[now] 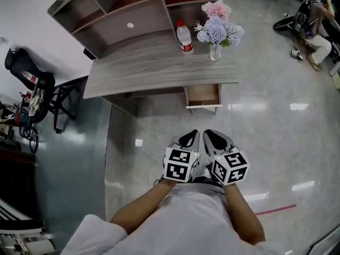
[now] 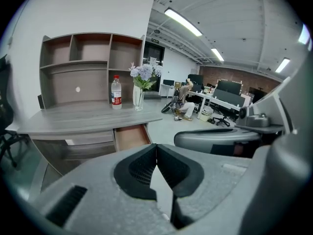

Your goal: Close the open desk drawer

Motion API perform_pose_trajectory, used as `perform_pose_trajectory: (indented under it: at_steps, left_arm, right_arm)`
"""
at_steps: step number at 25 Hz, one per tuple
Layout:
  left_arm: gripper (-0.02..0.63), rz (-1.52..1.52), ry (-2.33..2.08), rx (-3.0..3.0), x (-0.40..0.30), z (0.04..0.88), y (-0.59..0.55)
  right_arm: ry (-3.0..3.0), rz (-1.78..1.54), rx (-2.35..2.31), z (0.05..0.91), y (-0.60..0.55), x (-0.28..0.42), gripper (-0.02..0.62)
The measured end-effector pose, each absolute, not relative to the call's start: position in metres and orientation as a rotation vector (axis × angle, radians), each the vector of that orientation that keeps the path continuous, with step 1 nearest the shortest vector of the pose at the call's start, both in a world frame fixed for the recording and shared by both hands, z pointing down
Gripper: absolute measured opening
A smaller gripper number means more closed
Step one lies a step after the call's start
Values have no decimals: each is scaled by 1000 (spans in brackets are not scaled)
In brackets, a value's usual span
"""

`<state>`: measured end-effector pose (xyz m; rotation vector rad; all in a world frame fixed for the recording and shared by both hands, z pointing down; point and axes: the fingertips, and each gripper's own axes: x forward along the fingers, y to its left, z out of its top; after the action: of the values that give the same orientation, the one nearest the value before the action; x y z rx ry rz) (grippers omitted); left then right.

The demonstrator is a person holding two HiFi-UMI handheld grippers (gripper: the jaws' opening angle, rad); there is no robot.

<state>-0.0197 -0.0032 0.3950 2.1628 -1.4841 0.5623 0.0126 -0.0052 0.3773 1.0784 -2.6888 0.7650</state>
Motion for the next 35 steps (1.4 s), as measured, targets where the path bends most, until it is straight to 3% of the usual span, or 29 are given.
perform_pose_trajectory:
  at_steps: [19, 23, 35]
  left_arm:
    - [5, 543, -1383, 2142, -54, 455, -77]
    - [5, 560, -1372, 2158, -62, 470, -103]
    - [5, 623, -1290, 2145, -76, 504, -136]
  right_arm:
    - [-2643, 1148, 1237, 460, -80, -14, 11]
    - [-2576, 1292, 1323, 492, -102, -15, 98]
    - [-2432, 1672, 1531, 561, -148, -13, 177]
